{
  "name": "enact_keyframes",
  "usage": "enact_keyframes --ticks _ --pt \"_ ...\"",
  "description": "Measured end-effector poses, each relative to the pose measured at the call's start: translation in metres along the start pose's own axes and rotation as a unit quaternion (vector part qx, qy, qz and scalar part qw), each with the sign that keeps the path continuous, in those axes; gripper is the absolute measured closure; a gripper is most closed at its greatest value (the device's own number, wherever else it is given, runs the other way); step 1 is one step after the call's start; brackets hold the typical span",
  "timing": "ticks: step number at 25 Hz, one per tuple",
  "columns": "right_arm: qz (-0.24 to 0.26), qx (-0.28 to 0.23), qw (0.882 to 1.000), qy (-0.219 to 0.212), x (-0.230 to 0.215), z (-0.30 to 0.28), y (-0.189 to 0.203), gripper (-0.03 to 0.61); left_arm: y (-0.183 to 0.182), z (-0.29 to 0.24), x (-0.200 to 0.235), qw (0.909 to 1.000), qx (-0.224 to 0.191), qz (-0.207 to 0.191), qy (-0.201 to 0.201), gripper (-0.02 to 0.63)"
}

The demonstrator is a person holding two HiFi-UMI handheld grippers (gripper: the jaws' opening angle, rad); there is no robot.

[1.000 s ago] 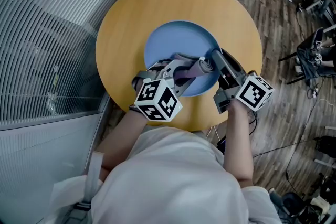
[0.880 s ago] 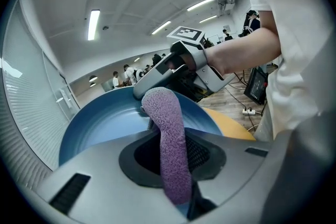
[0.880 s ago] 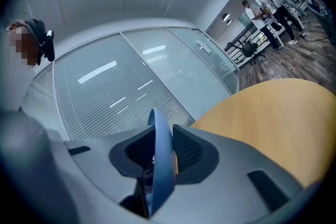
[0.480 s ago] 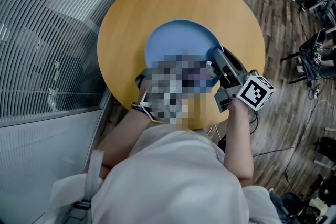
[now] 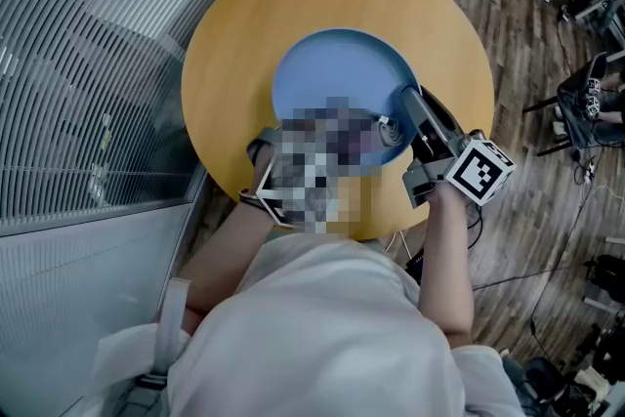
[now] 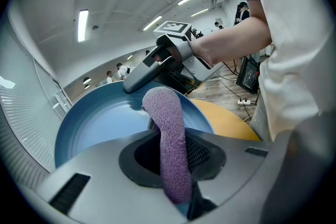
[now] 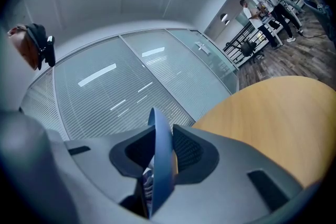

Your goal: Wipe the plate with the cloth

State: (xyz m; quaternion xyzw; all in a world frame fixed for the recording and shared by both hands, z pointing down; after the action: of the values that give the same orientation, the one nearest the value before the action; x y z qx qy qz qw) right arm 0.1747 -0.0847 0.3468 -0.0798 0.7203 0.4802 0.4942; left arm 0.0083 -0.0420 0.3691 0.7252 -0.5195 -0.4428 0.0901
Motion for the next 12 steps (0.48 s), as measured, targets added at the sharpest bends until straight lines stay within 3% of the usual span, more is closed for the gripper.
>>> enact_keyframes --ticks 12 --pt "0.002 -0.009 1.0 0.0 -0.001 0.003 -0.003 0.48 0.023 0.007 -0.004 0.9996 0.016 0.021 -0.01 0.537"
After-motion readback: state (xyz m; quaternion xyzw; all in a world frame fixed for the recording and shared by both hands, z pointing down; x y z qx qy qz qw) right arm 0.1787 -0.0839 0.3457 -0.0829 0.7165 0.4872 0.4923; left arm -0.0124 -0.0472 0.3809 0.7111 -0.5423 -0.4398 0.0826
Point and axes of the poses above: the fingertips, and each gripper's own axes: z backward along the fingers, x to its left, y out of its underside, the point moved 8 cm from there along z, backward along the fingers, and after that the axes turned 10 degrees about -z, right-handed, at the moved point
